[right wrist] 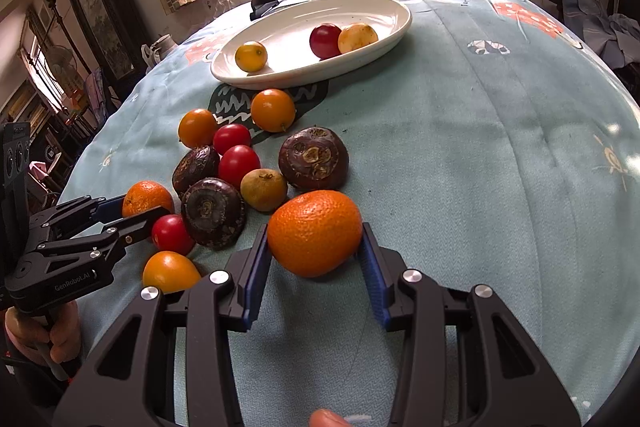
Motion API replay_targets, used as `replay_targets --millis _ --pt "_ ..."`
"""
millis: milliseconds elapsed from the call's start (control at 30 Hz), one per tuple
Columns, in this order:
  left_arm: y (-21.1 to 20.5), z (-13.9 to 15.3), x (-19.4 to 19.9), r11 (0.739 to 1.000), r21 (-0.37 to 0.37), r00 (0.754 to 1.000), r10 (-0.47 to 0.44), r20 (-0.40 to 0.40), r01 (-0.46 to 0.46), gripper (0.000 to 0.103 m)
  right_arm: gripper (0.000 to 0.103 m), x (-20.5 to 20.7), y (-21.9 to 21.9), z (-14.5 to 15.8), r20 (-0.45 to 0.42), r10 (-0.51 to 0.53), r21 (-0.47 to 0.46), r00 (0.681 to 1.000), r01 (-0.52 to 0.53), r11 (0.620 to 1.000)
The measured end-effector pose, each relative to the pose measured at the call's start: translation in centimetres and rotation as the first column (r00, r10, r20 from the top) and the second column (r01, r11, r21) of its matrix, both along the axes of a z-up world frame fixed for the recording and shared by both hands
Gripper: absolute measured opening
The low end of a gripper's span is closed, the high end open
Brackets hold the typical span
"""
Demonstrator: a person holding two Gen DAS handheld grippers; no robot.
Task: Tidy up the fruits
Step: 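Grasp a large orange with the right tool while the left tool grasps another orange, then carry both oranges onto the white plate and open both tools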
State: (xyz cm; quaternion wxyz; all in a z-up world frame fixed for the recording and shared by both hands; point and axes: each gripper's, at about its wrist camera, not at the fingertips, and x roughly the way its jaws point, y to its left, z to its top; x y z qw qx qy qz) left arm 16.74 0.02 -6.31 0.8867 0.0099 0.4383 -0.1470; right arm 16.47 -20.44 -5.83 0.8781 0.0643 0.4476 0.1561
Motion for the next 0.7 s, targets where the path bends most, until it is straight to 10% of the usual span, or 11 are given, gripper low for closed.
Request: replay_targets --millis 433,700 --pt "1.1 2.8 -0.3 0.998 -0.064 0.999 -0.022 0.035 0.024 0.045 0.044 -0.3 0.7 2.3 0.061 0.004 -0.03 0.998 -0.002 1.0" --pt "0.7 6.1 6.1 0.997 -0.076 0.997 -0.006 0.079 0.012 0.045 0.044 4.7 2.7 6.0 0.168 0.032 -0.132 0.985 -0.009 0.991"
